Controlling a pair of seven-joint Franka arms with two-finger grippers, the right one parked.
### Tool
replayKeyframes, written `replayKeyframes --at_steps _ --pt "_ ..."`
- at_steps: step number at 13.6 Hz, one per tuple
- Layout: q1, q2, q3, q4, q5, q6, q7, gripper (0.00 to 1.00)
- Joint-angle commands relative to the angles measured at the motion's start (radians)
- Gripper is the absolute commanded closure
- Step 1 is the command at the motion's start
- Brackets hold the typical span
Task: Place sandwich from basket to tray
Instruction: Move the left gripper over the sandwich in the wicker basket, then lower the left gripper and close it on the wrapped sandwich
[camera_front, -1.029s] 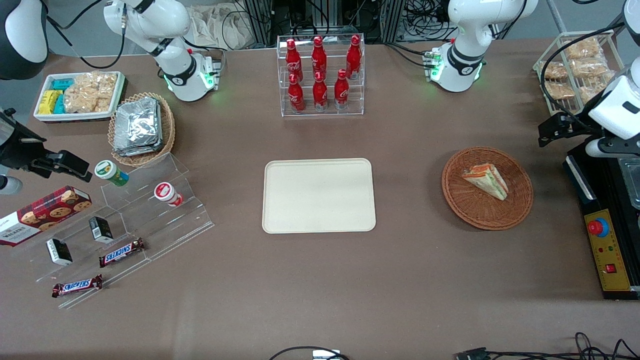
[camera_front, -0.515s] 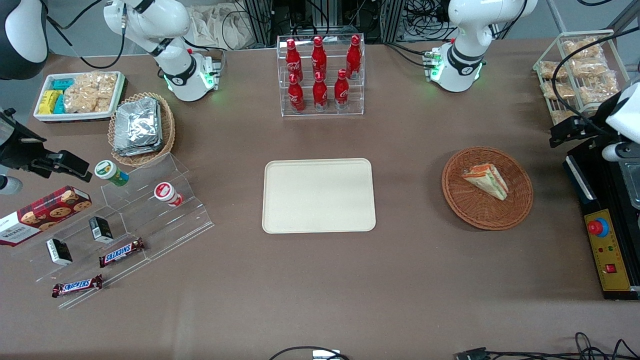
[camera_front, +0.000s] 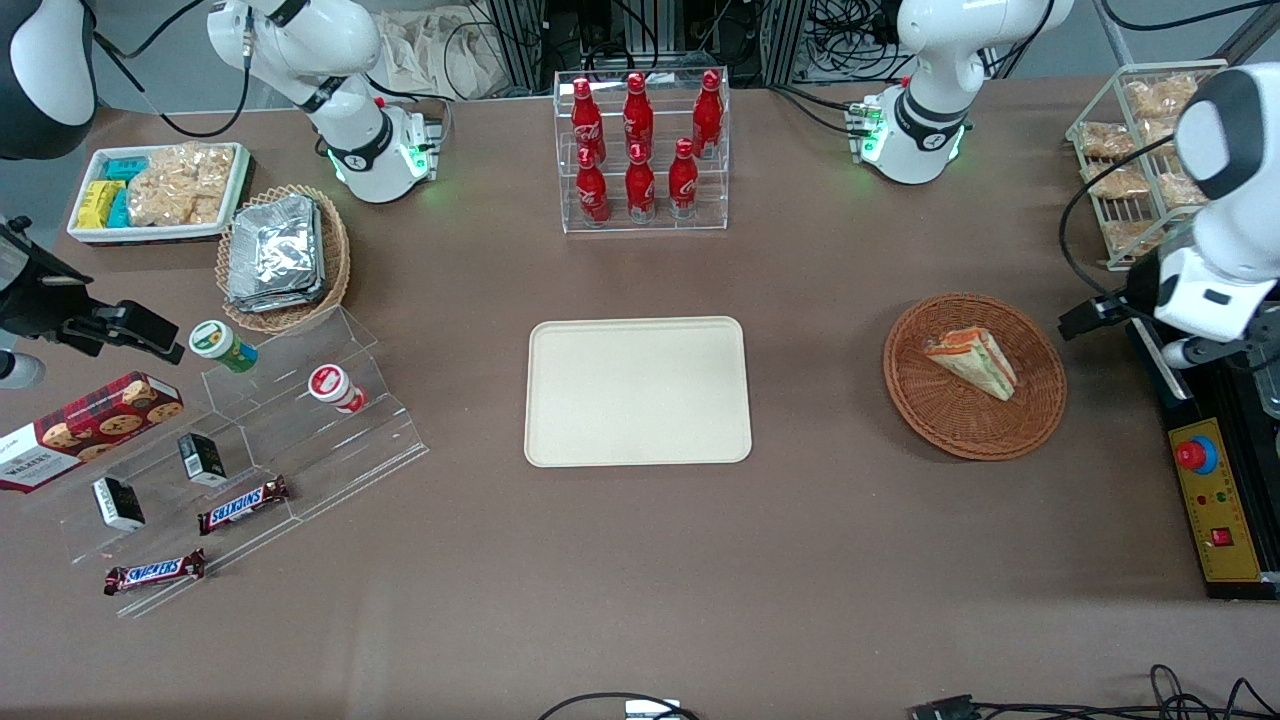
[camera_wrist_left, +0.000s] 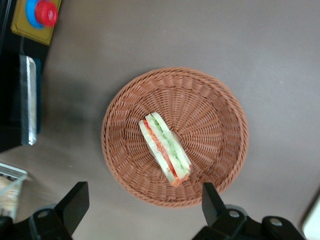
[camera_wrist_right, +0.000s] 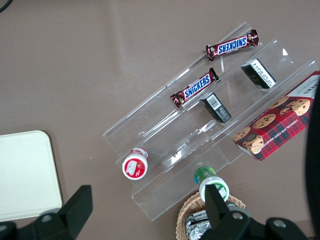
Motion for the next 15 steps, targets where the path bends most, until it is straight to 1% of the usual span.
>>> replayKeyframes --at_steps 1,5,6,9,15 --pt "0.01 -0.082 -0.005 -0.16 -0.008 0.112 -0.114 0.0" --pt "0.007 -0.054 -0.007 -0.302 -0.008 0.334 -0.3 0.0" --pt "0.004 -0.038 -0.008 -0.319 -0.008 0.374 -0.346 0.0" --pt "-0.004 0.027 -0.013 -0.33 -0.008 0.439 -0.443 0.0" --pt "-0.07 0.134 -0.015 -0.335 -0.007 0.557 -0.631 0.0"
